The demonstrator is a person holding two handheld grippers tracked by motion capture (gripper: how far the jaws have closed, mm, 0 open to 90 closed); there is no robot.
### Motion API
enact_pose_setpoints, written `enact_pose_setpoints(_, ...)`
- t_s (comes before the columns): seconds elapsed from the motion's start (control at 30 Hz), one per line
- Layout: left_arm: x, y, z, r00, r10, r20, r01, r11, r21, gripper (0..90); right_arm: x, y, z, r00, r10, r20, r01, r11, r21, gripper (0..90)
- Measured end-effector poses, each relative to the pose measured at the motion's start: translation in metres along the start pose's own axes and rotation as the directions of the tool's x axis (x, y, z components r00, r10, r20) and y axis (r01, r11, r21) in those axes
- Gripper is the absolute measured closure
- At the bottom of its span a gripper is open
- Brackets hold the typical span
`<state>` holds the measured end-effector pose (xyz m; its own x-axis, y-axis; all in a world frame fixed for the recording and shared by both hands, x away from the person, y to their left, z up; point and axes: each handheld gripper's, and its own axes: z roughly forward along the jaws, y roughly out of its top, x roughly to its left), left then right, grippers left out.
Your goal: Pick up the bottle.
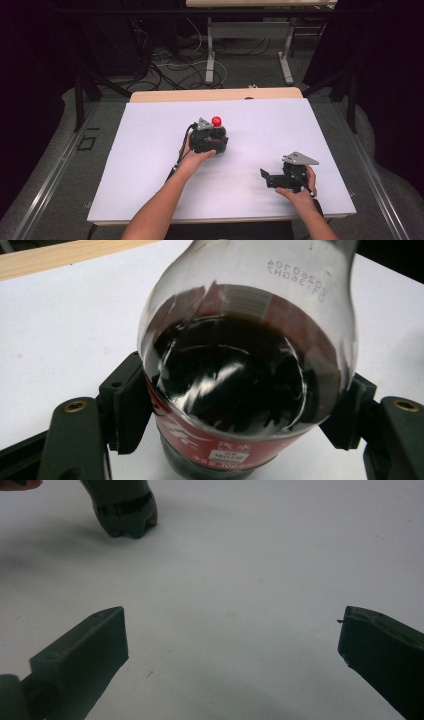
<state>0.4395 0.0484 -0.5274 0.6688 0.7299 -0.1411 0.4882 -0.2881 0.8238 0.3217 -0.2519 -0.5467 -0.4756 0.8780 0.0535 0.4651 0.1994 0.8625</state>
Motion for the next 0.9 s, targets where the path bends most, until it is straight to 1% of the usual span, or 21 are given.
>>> enact_pose_setpoints(0.03,0.000,0.000,-0.001,1.0000,-0.005,0.003,0.005,1.0000,0.005,27.8,0.000,0.000,0.000,1.0000,-0.003,0.000,0.003,1.0000,-0.001,0.0)
enact_pose_setpoints(0.1,-0.001,0.000,-0.003,0.9999,0.012,0.003,-0.012,0.9999,0.009,27.9,0.001,0.000,0.000,0.9999,0.011,-0.003,-0.011,0.9999,0.001,0.0)
enact_pose_setpoints(0.13,-0.001,0.001,-0.004,0.9996,0.027,0.003,-0.027,0.9995,0.017,27.9,0.001,0.000,0.000,1.0000,0.008,-0.001,-0.008,1.0000,0.002,0.0)
enact_pose_setpoints(0.23,-0.004,0.001,-0.009,0.9993,0.031,0.019,-0.031,0.9995,0.010,28.0,0.002,0.000,0.001,1.0000,0.003,-0.003,-0.003,1.0000,0.000,0.0)
enact_pose_setpoints(0.3,-0.006,0.002,-0.013,0.9986,0.042,0.031,-0.043,0.9990,0.014,28.0,0.002,0.000,0.000,1.0000,-0.002,-0.003,0.002,1.0000,-0.003,0.0)
enact_pose_setpoints(0.37,-0.009,0.002,-0.018,0.9981,0.054,0.032,-0.054,0.9985,0.011,28.0,0.002,0.001,-0.001,0.9999,-0.005,-0.010,0.005,1.0000,-0.003,0.0)
enact_pose_setpoints(0.43,-0.012,0.003,-0.023,0.9977,0.055,0.039,-0.055,0.9984,0.011,28.1,0.004,0.002,-0.001,0.9997,-0.013,-0.021,0.013,0.9999,-0.011,0.0)
enact_pose_setpoints(0.47,-0.013,0.003,-0.026,0.9974,0.055,0.046,-0.056,0.9984,0.012,28.2,0.005,0.002,-0.001,0.9997,-0.009,-0.022,0.009,0.9999,-0.008,0.0)
enact_pose_setpoints(0.53,-0.016,0.004,-0.031,0.9965,0.072,0.043,-0.073,0.9972,0.014,28.1,0.007,0.003,-0.002,0.9995,-0.019,-0.025,0.019,0.9998,-0.010,0.0)
enact_pose_setpoints(0.6,-0.019,0.003,-0.037,0.9963,0.071,0.049,-0.072,0.9973,0.014,28.1,0.009,0.004,-0.002,0.9991,-0.029,-0.031,0.029,0.9996,-0.005,0.0)
enact_pose_setpoints(0.67,-0.021,0.003,-0.043,0.9951,0.082,0.054,-0.083,0.9964,0.015,28.1,0.012,0.005,-0.002,0.9985,-0.042,-0.035,0.041,0.9991,-0.008,0.0)
enact_pose_setpoints(0.7,-0.023,0.002,-0.047,0.9945,0.088,0.057,-0.089,0.9959,0.016,28.1,0.014,0.005,-0.001,0.9988,-0.038,-0.031,0.038,0.9991,-0.019,0.0)
enact_pose_setpoints(0.77,-0.026,0.001,-0.053,0.9940,0.095,0.054,-0.095,0.9954,0.006,28.1,0.017,0.007,-0.002,0.9976,-0.050,-0.048,0.050,0.9987,-0.006,0.0)
enact_pose_setpoints(0.8,-0.027,0.000,-0.057,0.9941,0.092,0.059,-0.093,0.9955,0.018,28.1,0.018,0.008,-0.002,0.9969,-0.058,-0.053,0.057,0.9983,-0.015,0.0)
enact_pose_setpoints(0.87,-0.030,-0.002,-0.064,0.9935,0.100,0.055,-0.100,0.9950,0.003,28.1,0.022,0.010,-0.003,0.9958,-0.068,-0.062,0.068,0.9977,-0.004,0.6)
enact_pose_setpoints(0.9,-0.031,-0.002,-0.068,0.9929,0.101,0.062,-0.102,0.9947,0.010,28.2,0.024,0.011,-0.003,0.9948,-0.076,-0.068,0.075,0.9971,-0.006,1.7)
